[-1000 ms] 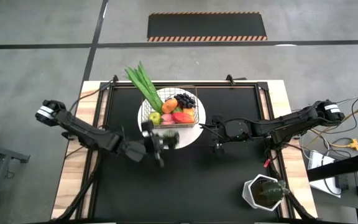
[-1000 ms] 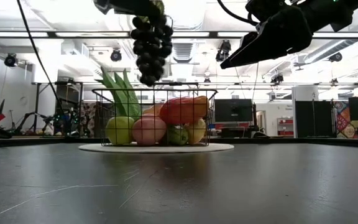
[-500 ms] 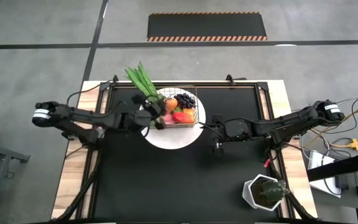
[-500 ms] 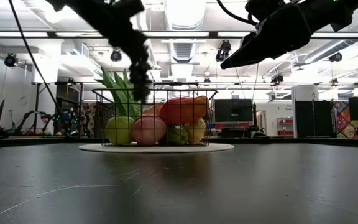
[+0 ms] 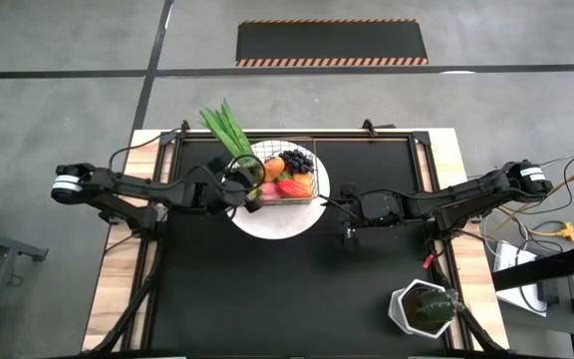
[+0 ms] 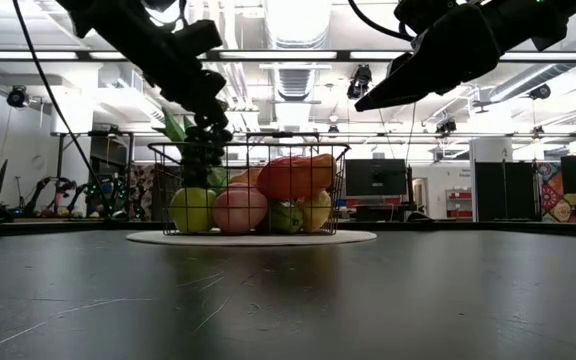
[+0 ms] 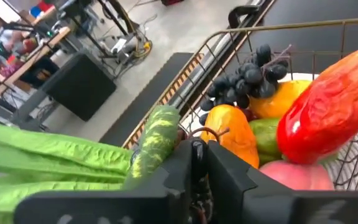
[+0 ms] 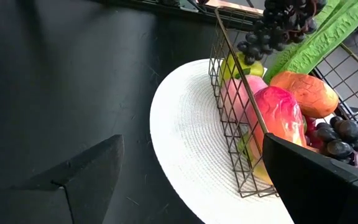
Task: Build produce basket
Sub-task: Put the black grapes into the gold wire basket, then return to Home Position
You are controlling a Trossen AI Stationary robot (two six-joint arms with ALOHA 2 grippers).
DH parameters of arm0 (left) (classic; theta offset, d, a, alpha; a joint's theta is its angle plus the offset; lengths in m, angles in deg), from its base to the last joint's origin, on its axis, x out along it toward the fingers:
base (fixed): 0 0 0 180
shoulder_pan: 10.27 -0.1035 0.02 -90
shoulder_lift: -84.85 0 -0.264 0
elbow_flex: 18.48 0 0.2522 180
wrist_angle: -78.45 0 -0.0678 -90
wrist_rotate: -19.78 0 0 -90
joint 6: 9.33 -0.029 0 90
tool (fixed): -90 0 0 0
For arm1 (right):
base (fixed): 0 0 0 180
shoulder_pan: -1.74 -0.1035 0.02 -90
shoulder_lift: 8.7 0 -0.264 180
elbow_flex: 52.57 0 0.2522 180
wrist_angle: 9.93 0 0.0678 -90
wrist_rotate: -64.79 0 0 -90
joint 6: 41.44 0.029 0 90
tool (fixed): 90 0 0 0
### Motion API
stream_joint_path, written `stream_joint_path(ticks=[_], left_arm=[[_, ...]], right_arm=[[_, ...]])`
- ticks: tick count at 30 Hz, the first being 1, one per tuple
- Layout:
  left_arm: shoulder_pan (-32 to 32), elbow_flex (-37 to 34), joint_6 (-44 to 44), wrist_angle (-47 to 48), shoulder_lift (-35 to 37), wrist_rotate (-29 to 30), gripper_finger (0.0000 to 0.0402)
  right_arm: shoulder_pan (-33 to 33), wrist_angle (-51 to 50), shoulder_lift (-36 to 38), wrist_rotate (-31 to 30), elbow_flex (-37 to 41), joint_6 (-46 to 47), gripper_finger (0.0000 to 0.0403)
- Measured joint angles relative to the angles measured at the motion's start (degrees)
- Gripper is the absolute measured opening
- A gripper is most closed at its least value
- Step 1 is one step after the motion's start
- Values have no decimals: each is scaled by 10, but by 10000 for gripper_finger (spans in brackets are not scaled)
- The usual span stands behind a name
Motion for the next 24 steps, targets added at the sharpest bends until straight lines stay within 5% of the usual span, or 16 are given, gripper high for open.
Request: stream_joint_path(ticks=[7, 14, 24], left_arm=[[1, 1, 21, 22, 0, -12, 94], [2, 10, 18, 45, 10, -126, 161], [60, -1, -28, 119, 133, -227, 182]], right_arm=[[0, 0, 0, 0, 0, -1, 365], [0, 53, 0, 0, 1, -67, 365], [62, 95, 11, 1, 2, -130, 365]])
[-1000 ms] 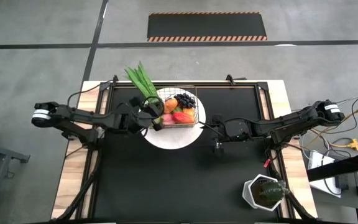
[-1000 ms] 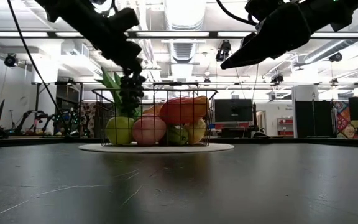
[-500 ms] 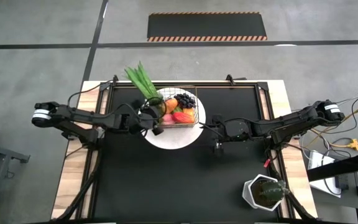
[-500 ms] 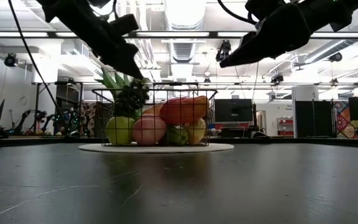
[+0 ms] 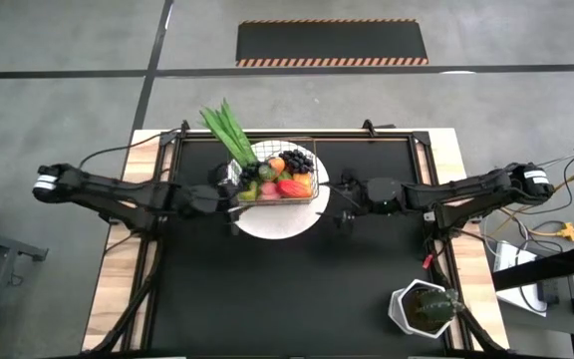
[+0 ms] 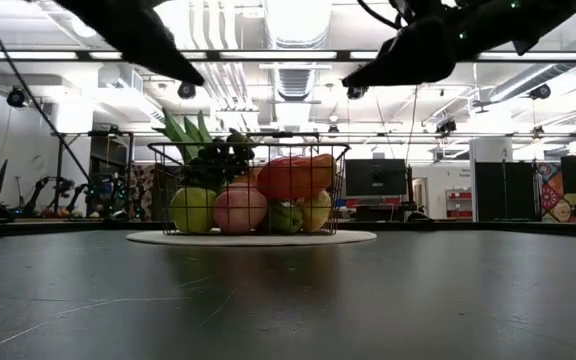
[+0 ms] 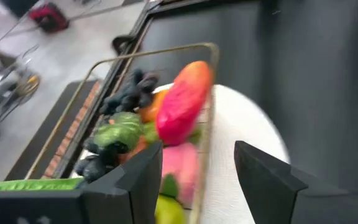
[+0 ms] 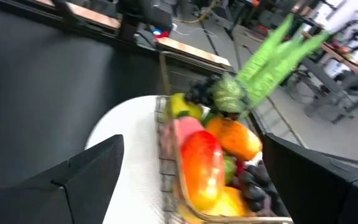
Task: Build produce basket
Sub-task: Return to Home Position
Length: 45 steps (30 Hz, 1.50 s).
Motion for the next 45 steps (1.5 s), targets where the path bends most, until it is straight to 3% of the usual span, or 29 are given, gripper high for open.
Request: stream_joint_path(ticks=[9, 12, 17, 24, 31, 37, 42, 45], left_arm=[[66, -109, 33, -5, 173, 4, 182], [73, -162, -5, -62, 226, 4, 182], [72, -267, -133, -243, 302, -3, 180], [68, -341, -162, -254, 412, -12, 139], [68, -402, -144, -257, 525, -13, 87], [68, -440, -120, -250, 583, -15, 47], [68, -440, -86, -260, 566, -15, 22], [68, -440, -87, -257, 558, -14, 10]], right_arm=[[28, -30, 41, 15, 8, 10, 365], [30, -22, 70, 26, 22, 2, 365], [74, 64, 111, 155, 76, -18, 364], [158, 92, 190, 164, 149, 5, 342], [166, 108, 305, 165, 229, 23, 327], [166, 109, 408, 164, 290, 37, 327], [166, 146, 486, 210, 341, 53, 327], [166, 158, 522, 206, 357, 62, 327]])
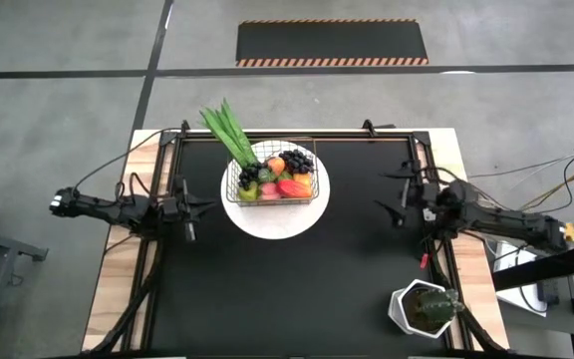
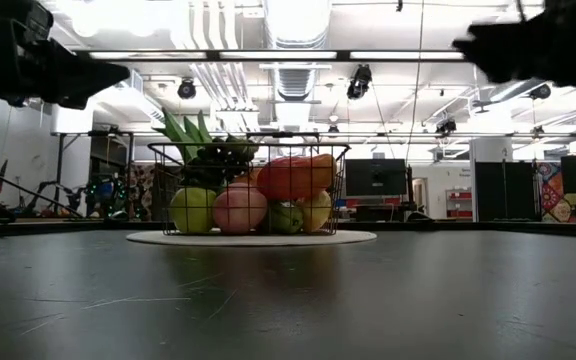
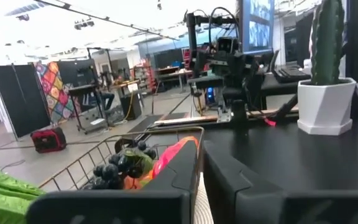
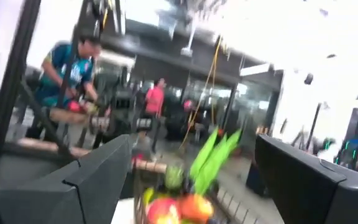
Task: Build produce basket
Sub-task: Return to Home Position
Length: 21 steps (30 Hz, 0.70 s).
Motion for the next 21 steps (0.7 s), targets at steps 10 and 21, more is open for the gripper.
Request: stream_joint_path(ticks=[10, 21], left_arm=[[0, -1, 0, 0, -12, 49, 2], [0, -2, -1, 0, -28, 50, 1]], right_arm=[[0, -22, 51, -47, 1, 14, 327], [0, -32, 27, -57, 1, 134, 327]])
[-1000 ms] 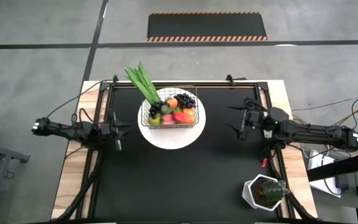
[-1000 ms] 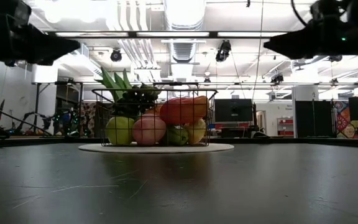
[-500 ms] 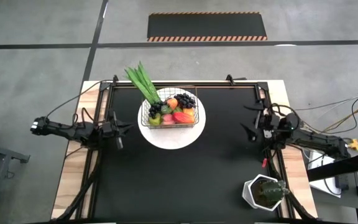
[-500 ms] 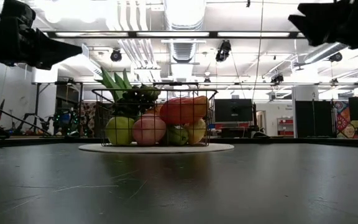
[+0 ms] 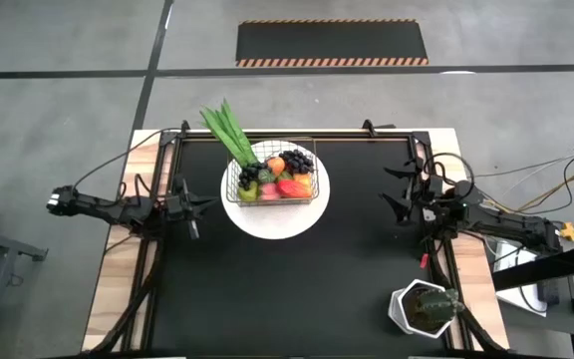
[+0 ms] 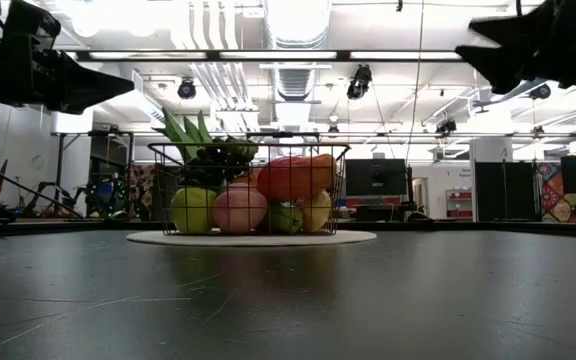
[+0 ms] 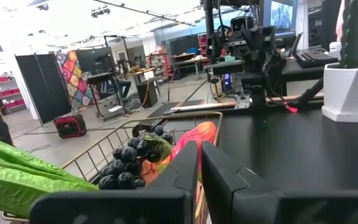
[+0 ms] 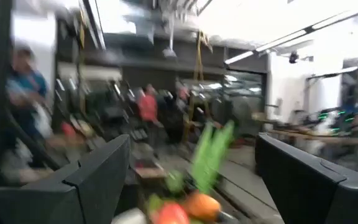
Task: Build produce basket
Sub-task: Return to Home Position
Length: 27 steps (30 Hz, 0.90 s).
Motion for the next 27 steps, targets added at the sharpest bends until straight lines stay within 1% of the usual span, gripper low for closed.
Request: stream_joint_path(ticks=[2, 4, 5, 7, 8, 9, 11, 15, 20, 22, 27], left_arm=[[0, 0, 0, 0, -4, 0, 1], [0, 0, 0, 0, -8, 0, 1], [0, 0, 0, 0, -9, 0, 1], [0, 0, 0, -1, -13, 0, 1], [0, 0, 0, -1, -15, 0, 1], [0, 0, 0, 0, -18, 0, 1], [0, 0, 0, 2, -19, 0, 1], [0, -1, 0, 3, -25, -1, 1], [0, -1, 0, -1, -29, -2, 1], [0, -1, 0, 0, -32, -2, 1], [0, -1, 0, 0, -34, -3, 1]], right_arm=[[0, -25, 3, -9, -2, -56, 327], [-5, -73, 34, -32, -2, -57, 327], [-14, -107, 52, -63, -1, -57, 327], [-42, -190, 92, -156, 0, -51, 327], [-54, -219, 93, -198, 0, -45, 327], [-62, -250, 92, -226, 0, -42, 327], [-79, -264, 92, -261, 0, -62, 327], [-118, -270, 92, -231, 0, -154, 327], [-102, -272, 92, -235, 0, -190, 327], [-101, -273, 92, -236, 0, -184, 327], [-101, -273, 92, -234, 0, -100, 327]])
